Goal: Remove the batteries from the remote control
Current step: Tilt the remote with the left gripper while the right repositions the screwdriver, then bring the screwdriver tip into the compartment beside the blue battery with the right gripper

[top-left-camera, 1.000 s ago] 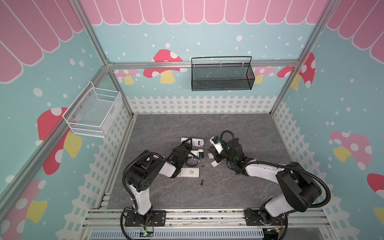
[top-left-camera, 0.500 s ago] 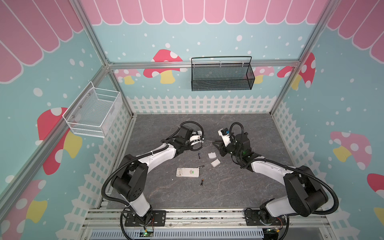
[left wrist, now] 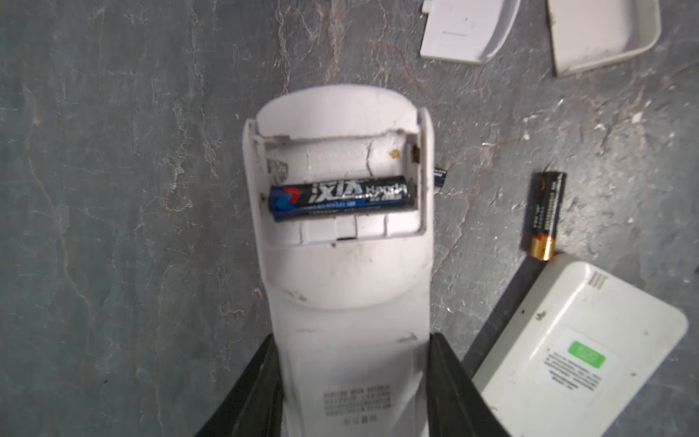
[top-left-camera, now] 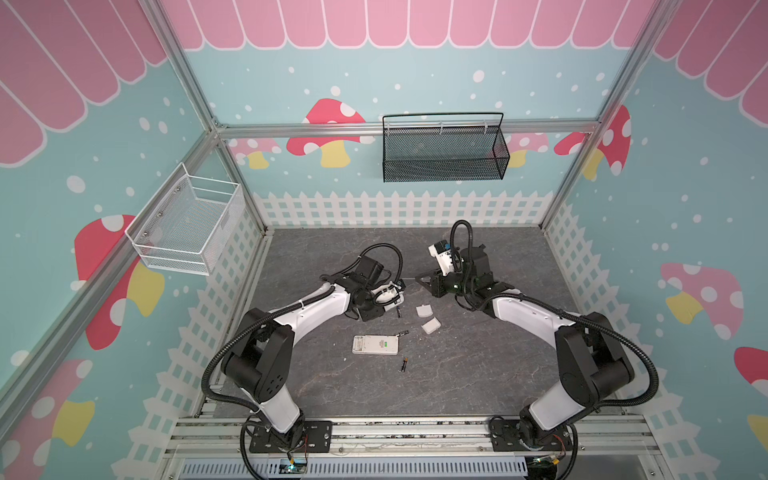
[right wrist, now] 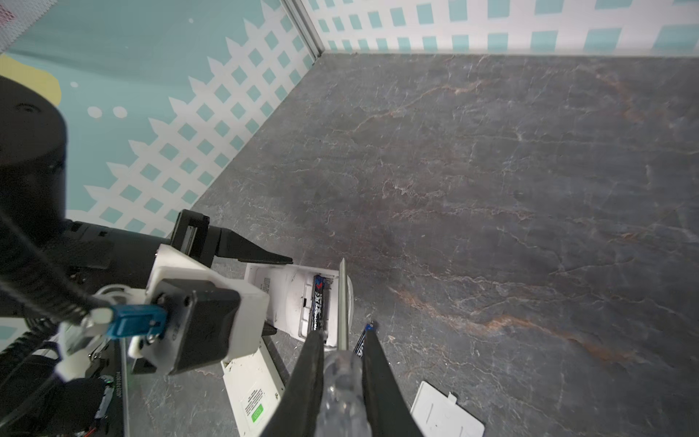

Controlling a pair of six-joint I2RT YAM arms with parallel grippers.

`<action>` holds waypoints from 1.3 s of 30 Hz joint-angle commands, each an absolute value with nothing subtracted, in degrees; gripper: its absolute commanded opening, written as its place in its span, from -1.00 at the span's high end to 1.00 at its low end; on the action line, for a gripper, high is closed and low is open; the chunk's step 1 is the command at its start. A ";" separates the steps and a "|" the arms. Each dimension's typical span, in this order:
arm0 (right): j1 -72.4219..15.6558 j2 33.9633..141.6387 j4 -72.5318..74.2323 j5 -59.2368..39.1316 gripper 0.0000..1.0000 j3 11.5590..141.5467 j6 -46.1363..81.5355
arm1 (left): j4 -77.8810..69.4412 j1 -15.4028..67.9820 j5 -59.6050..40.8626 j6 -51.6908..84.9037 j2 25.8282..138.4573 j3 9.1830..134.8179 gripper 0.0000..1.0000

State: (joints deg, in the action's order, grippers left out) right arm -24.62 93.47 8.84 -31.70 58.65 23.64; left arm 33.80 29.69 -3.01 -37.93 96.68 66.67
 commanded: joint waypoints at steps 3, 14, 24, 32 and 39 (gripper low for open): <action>-24.43 96.37 2.54 -35.97 1.00 62.32 26.52 | 32.30 28.96 -6.06 -32.30 96.99 66.77 1.00; -25.98 103.49 -3.72 -38.67 1.00 68.88 26.43 | 28.83 26.45 -0.08 -32.81 97.56 63.24 1.00; -27.84 108.37 -6.81 -38.10 1.00 75.12 24.87 | 29.11 26.73 -1.28 -33.85 98.63 63.54 1.00; -28.59 112.64 -14.98 -33.28 1.00 80.52 18.67 | 30.19 26.81 -2.62 -35.64 98.79 64.04 1.00; -28.86 114.36 -19.46 -34.10 1.00 82.73 14.26 | 30.92 26.92 -3.25 -36.87 99.34 64.85 1.00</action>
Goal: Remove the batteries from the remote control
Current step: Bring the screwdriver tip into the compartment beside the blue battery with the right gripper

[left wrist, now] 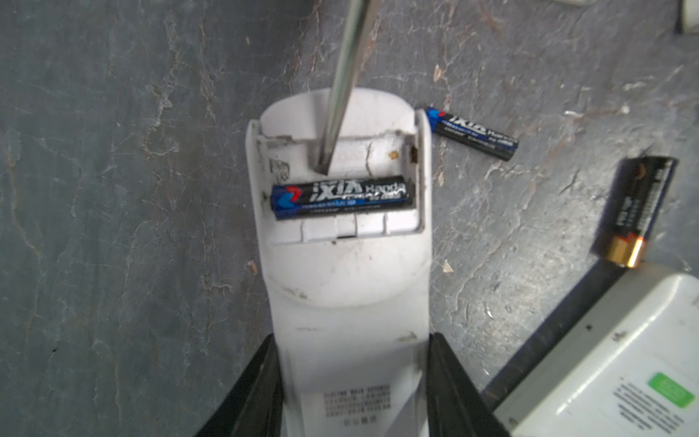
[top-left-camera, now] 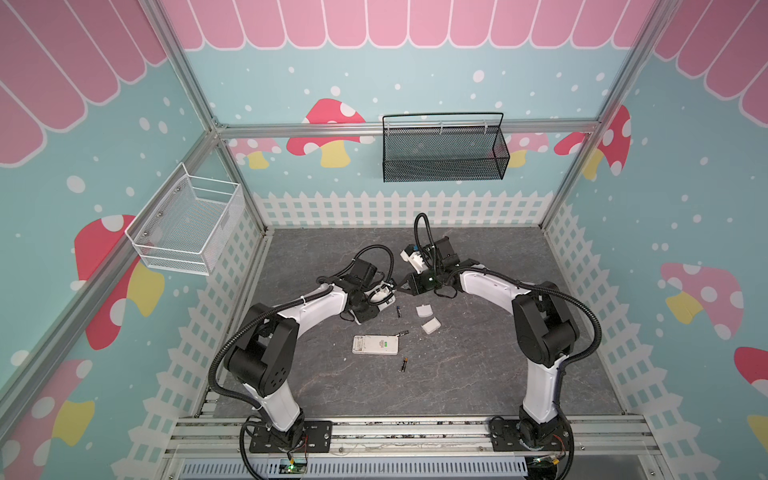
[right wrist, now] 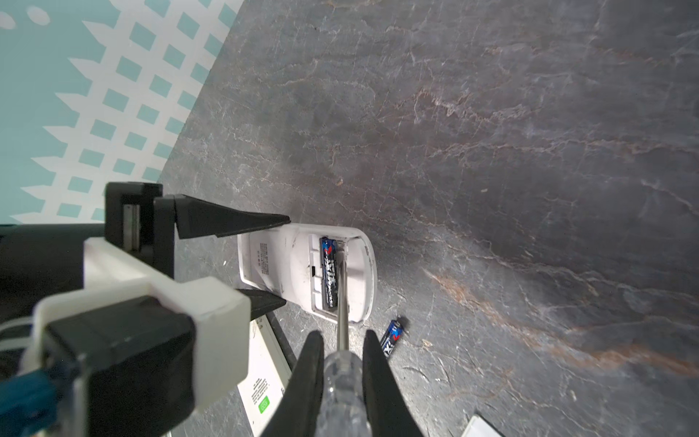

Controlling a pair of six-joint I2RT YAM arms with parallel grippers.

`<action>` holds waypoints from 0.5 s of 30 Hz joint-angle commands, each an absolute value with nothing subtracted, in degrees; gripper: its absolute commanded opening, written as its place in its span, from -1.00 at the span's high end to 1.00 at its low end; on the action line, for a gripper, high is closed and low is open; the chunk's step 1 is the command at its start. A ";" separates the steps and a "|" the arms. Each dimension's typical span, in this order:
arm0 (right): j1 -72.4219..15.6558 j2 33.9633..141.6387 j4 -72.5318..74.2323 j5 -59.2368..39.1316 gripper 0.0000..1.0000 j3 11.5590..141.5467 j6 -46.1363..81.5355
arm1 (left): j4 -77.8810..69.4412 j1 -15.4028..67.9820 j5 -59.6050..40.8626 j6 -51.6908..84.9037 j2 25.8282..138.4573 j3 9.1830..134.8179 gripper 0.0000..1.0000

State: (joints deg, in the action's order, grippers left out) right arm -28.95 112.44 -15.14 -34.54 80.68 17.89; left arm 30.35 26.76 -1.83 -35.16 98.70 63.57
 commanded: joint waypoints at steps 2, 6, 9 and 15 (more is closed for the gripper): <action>-28.95 114.74 -21.20 -34.70 1.00 83.42 12.46 | 31.04 26.92 -2.96 -37.15 99.35 64.97 1.00; -28.99 115.71 -23.16 -35.99 1.00 83.90 8.80 | 30.93 26.90 -3.46 -38.29 99.32 64.61 1.00; -28.88 117.13 -24.00 -39.46 1.00 84.84 6.72 | 31.09 26.80 -3.32 -39.42 99.48 64.55 1.00; -28.91 121.68 -22.32 -41.91 1.00 86.23 6.95 | 30.76 26.54 -5.36 -42.19 99.94 63.28 1.00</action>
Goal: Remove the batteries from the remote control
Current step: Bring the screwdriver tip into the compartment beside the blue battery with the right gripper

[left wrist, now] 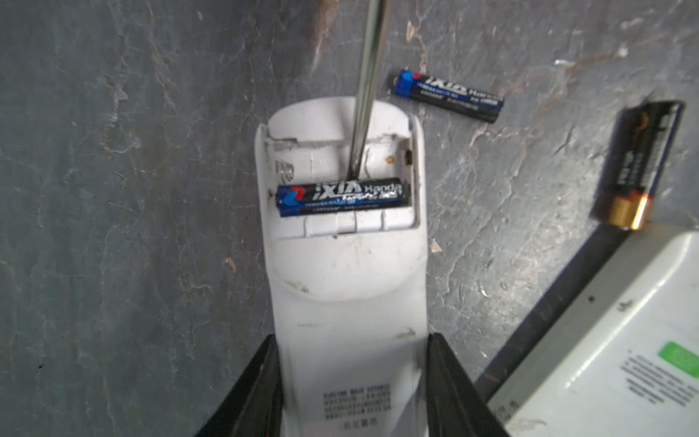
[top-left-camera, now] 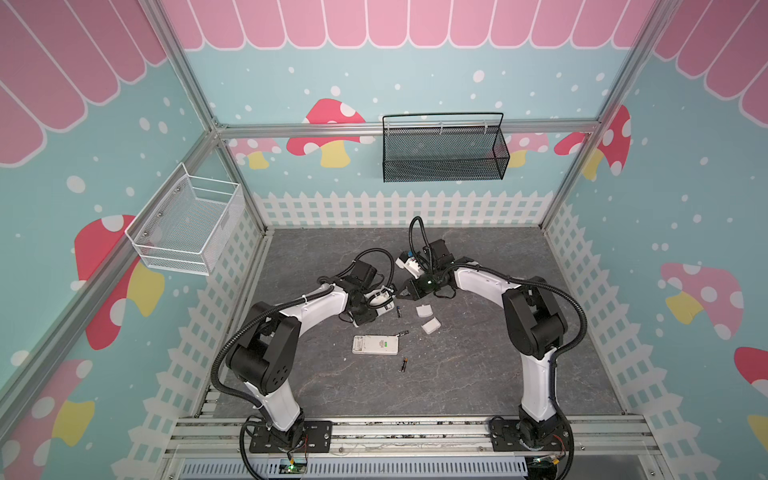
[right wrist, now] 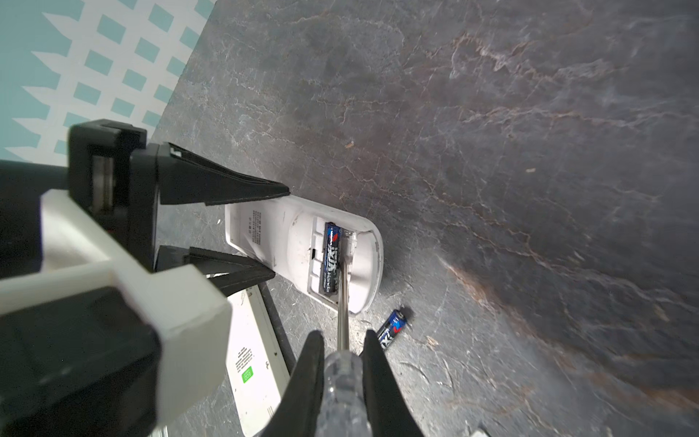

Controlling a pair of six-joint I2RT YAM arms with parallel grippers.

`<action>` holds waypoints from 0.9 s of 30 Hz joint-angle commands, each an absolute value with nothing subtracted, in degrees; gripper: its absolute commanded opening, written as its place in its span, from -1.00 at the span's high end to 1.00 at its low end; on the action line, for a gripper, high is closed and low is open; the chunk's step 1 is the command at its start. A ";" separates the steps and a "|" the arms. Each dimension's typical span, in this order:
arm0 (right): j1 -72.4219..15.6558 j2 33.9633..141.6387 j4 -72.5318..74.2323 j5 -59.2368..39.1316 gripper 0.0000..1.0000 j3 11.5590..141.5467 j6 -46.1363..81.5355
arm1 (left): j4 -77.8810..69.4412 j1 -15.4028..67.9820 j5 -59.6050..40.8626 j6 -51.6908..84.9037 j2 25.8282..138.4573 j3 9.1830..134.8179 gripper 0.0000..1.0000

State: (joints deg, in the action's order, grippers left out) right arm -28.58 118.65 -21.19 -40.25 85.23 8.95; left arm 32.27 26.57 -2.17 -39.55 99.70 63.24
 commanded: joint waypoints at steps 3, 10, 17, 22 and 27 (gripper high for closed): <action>-28.91 122.37 -20.25 -41.77 1.00 85.56 7.60 | 30.51 26.48 -5.94 -42.79 100.35 62.47 1.00; -28.84 124.44 -18.68 -43.88 1.00 85.19 7.86 | 31.08 25.40 -7.71 -43.44 101.83 61.79 1.00; -28.66 127.97 -19.03 -49.20 1.00 85.59 6.15 | 35.15 25.40 -8.69 -45.07 105.17 65.28 1.00; -27.81 128.48 -18.95 -50.22 1.00 85.84 6.27 | 36.62 25.47 -7.85 -45.40 105.50 66.47 1.00; -26.72 127.76 -18.51 -50.66 1.00 85.14 6.75 | 36.30 25.75 -6.35 -45.97 105.34 66.50 0.68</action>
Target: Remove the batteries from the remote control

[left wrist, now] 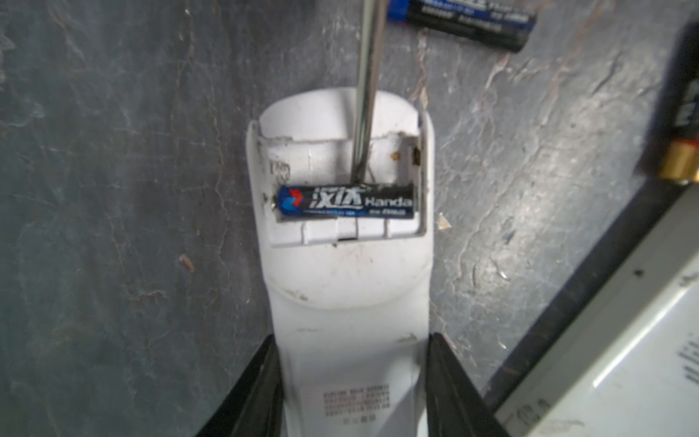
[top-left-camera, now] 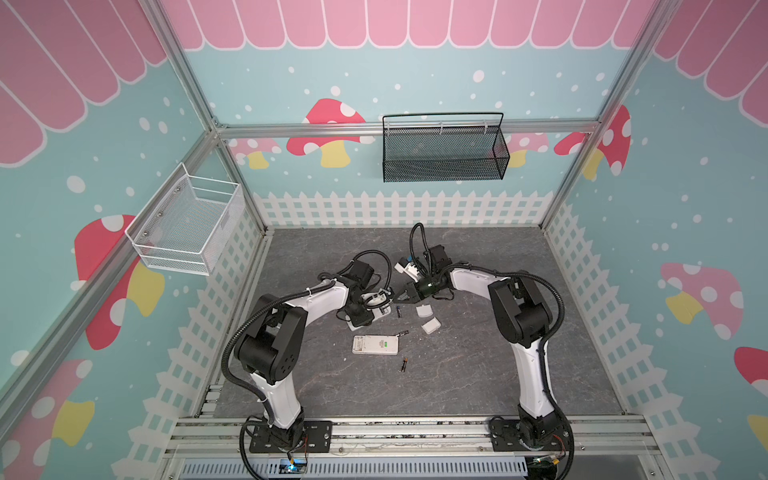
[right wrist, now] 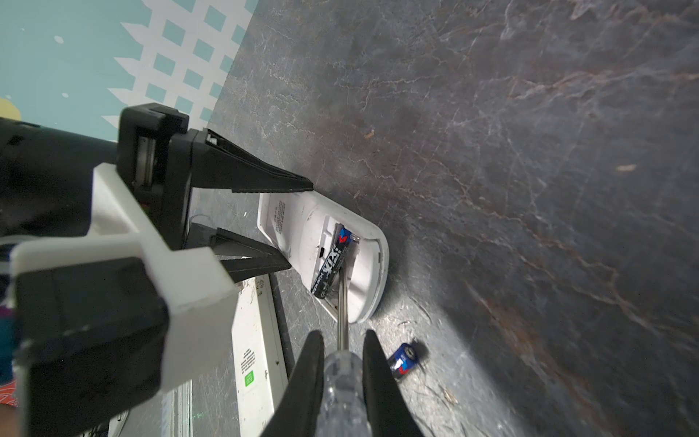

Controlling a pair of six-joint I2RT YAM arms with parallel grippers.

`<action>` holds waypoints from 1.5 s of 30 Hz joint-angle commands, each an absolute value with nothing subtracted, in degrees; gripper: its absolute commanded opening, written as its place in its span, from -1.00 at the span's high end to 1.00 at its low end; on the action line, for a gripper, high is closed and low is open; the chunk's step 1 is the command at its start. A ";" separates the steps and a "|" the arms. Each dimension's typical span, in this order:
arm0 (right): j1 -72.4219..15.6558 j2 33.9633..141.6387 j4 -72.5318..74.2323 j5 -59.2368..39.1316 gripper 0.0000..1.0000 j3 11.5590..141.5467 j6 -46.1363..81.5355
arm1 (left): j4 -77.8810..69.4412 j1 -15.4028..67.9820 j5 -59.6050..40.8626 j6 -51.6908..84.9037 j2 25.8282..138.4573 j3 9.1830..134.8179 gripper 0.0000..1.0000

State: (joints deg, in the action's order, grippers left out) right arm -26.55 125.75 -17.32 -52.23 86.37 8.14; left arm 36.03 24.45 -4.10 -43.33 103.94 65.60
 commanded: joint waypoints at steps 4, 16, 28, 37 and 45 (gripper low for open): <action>-26.62 126.91 -15.94 -52.24 1.00 83.90 9.18 | 35.67 26.88 -4.32 -46.23 105.21 66.80 0.05; -26.57 126.23 -13.81 -50.87 1.00 82.42 12.74 | 40.48 29.16 -4.41 -42.47 105.30 72.68 -0.47; -26.53 125.10 -11.67 -53.59 1.00 82.84 15.63 | 36.91 28.97 -1.90 -39.86 106.74 72.29 -0.47; -26.47 125.12 -8.59 -56.32 1.00 81.75 17.31 | 35.50 28.30 0.00 -37.83 108.88 73.39 -0.40; -26.37 125.54 -7.13 -57.35 1.00 81.74 18.19 | 35.85 27.81 -0.22 -37.36 109.68 74.18 -0.29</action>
State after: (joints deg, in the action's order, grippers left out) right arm -26.24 125.49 -8.69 -55.11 82.46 17.91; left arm 36.10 28.21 -0.21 -37.93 108.68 72.71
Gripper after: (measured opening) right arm 0.169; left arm 0.654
